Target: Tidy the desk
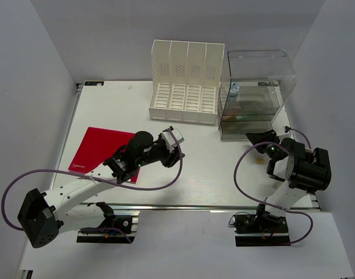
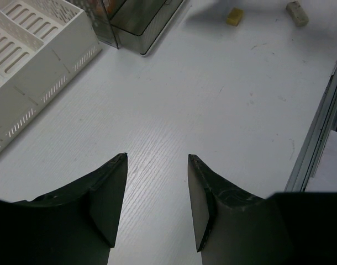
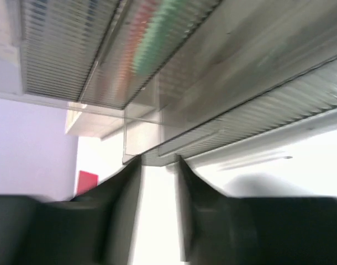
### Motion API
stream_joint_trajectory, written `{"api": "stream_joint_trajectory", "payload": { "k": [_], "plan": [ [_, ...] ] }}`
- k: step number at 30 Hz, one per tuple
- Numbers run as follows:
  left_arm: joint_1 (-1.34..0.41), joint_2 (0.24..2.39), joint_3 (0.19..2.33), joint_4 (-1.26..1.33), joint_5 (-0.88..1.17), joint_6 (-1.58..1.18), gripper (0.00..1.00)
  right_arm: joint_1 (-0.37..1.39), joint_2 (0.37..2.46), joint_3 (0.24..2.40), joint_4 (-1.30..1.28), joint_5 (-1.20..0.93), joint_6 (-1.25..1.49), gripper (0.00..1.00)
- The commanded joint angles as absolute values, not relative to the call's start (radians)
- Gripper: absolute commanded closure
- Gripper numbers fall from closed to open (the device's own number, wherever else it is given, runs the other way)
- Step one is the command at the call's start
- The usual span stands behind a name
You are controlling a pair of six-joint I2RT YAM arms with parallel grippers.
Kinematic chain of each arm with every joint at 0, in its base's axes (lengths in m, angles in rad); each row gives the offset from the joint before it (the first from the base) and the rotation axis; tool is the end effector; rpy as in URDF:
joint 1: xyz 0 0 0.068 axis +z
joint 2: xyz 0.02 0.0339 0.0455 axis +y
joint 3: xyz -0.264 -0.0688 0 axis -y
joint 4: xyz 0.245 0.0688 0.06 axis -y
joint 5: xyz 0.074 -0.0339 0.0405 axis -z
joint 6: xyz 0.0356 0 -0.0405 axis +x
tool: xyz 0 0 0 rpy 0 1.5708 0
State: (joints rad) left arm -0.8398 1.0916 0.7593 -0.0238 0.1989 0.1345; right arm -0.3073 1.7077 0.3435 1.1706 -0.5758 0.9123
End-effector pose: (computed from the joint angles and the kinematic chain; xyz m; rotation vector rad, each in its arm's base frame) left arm 0.1627 -0.1920 0.2866 1.0439 1.6786 -0.6580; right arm 0.2603 -0.0623 0.1276 0.6630 1.7056 0.9384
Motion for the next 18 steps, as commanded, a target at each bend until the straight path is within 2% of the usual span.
{"api": "stream_joint_trajectory", "payload": {
  "k": [1, 3, 7, 8, 9, 10, 11, 12, 13, 14, 15, 17, 18],
  "plan": [
    [-0.838, 1.055, 0.788, -0.023, 0.206, 0.141, 0.42, -0.313, 1.666, 0.377, 1.112, -0.643, 0.824, 0.57],
    [-0.838, 1.055, 0.788, -0.023, 0.206, 0.141, 0.42, -0.313, 1.654, 0.42, 1.024, -0.702, 0.778, 0.49],
    [-0.838, 1.049, 0.793, -0.025, 0.21, 0.141, 0.42, -0.322, 1.6, 0.503, 0.783, -0.888, 0.655, 0.49],
    [-0.838, 1.045, 0.792, -0.025, 0.213, 0.141, 0.42, -0.322, 1.58, 0.527, 0.703, -0.967, 0.597, 0.51],
    [-0.838, 1.043, 0.792, -0.025, 0.213, 0.141, 0.42, -0.319, 1.557, 0.56, 0.599, -0.991, 0.416, 0.52],
    [-0.838, 1.034, 0.792, -0.023, 0.216, 0.141, 0.42, -0.316, 1.508, 0.637, 0.329, -0.996, 0.291, 0.53],
    [-0.838, 1.031, 0.792, -0.023, 0.216, 0.141, 0.42, -0.313, 1.484, 0.682, 0.195, -0.979, 0.159, 0.61],
    [-0.838, 1.029, 0.792, -0.023, 0.219, 0.141, 0.47, -0.31, 1.447, 0.765, -0.05, -0.971, -0.102, 0.67],
    [-0.838, 1.023, 0.792, -0.025, 0.232, 0.14, 0.56, -0.311, 1.434, 0.806, -0.154, -0.932, -0.22, 0.76],
    [-0.838, 1.022, 0.792, -0.023, 0.241, 0.141, 0.65, -0.311, 1.421, 0.842, -0.241, -0.901, -0.324, 0.91],
    [-0.838, 1.019, 0.792, -0.023, 0.256, 0.141, 0.84, -0.313, 1.399, 0.894, -0.385, -0.873, -0.523, 0.95],
    [-0.838, 1.02, 0.795, -0.025, 0.27, 0.143, 0.97, -0.31, 1.376, 0.926, -0.464, -0.762, -0.671, 0.98],
    [-0.838, 1.02, 0.796, -0.025, 0.278, 0.141, 0.99, -0.31, 1.353, 0.933, -0.491, -0.734, -0.739, 0.94]
  ]
}}
